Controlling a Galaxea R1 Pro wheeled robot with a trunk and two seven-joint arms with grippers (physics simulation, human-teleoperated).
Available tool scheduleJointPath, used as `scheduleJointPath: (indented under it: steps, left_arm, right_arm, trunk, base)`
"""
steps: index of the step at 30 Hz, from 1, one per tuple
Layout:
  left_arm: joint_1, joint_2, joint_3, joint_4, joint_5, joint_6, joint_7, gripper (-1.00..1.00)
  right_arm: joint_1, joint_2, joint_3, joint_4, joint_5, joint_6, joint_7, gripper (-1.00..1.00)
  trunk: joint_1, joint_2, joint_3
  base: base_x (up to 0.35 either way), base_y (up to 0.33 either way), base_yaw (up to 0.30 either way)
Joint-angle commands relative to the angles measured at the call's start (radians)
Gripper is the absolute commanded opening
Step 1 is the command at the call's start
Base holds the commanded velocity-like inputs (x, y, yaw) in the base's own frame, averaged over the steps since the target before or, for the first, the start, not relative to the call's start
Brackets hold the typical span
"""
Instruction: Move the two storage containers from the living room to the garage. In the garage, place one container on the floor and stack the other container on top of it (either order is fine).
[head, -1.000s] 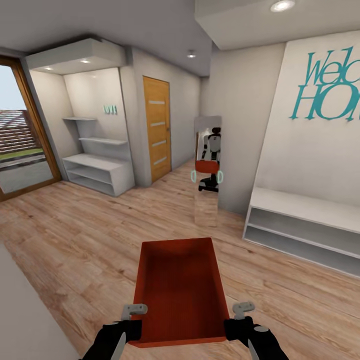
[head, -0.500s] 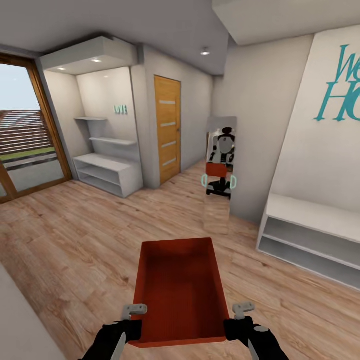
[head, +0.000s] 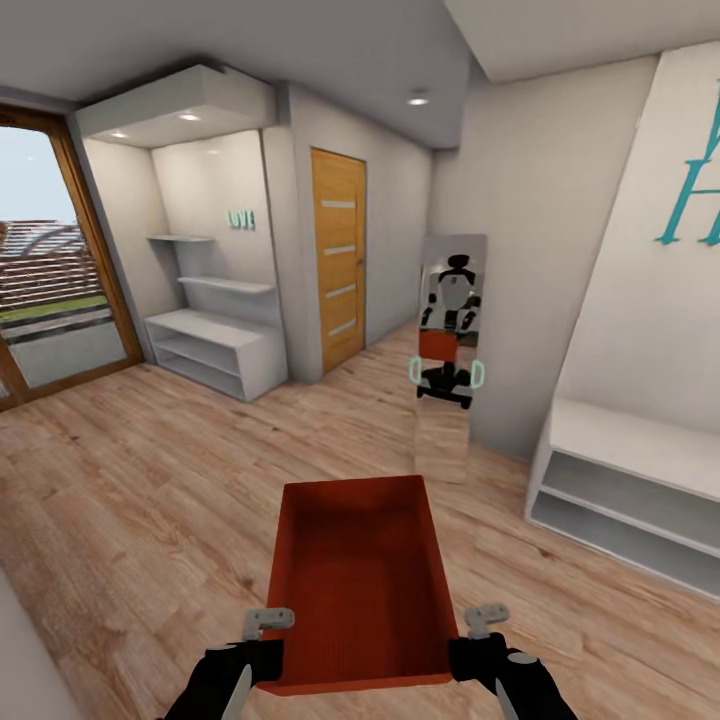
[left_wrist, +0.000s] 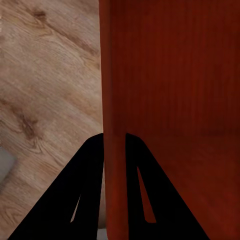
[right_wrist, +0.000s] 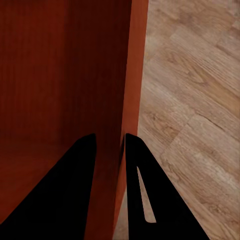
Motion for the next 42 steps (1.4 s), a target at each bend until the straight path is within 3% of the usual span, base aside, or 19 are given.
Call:
scheduleJointPath:
  steps: [1, 14, 27, 42]
  left_arm:
    - [0.0, -0.001, -0.002, -0.002, -0.028, 0.006, 0.008, -1.0]
    - [0.0, -0.002, -0.002, -0.002, -0.028, 0.006, 0.008, -1.0]
    - [0.0, -0.002, -0.002, -0.002, -0.028, 0.006, 0.008, -1.0]
    - [0.0, -0.002, -0.002, -0.002, -0.028, 0.006, 0.008, -1.0]
  right_arm:
    - [-0.001, 0.036, -0.002, -0.001, -0.015, 0.008, 0.017, -1.0]
    - [-0.001, 0.036, -0.002, -0.001, -0.015, 0.008, 0.017, -1.0]
    - [-0.001, 0.036, -0.002, -0.001, -0.015, 0.008, 0.017, -1.0]
    - [-0.001, 0.036, -0.002, 0.005, -0.014, 0.008, 0.017, -1.0]
  trunk:
    - [0.001, -0.002, -0.002]
    - [0.001, -0.002, -0.002]
    - [0.001, -0.002, -0.002]
    - [0.001, -0.002, -0.002]
  base:
    - [0.323, 0.0, 0.184]
    - [0.322, 0.0, 0.237]
    - [0.323, 0.0, 0.046]
    - [0.323, 0.0, 0.237]
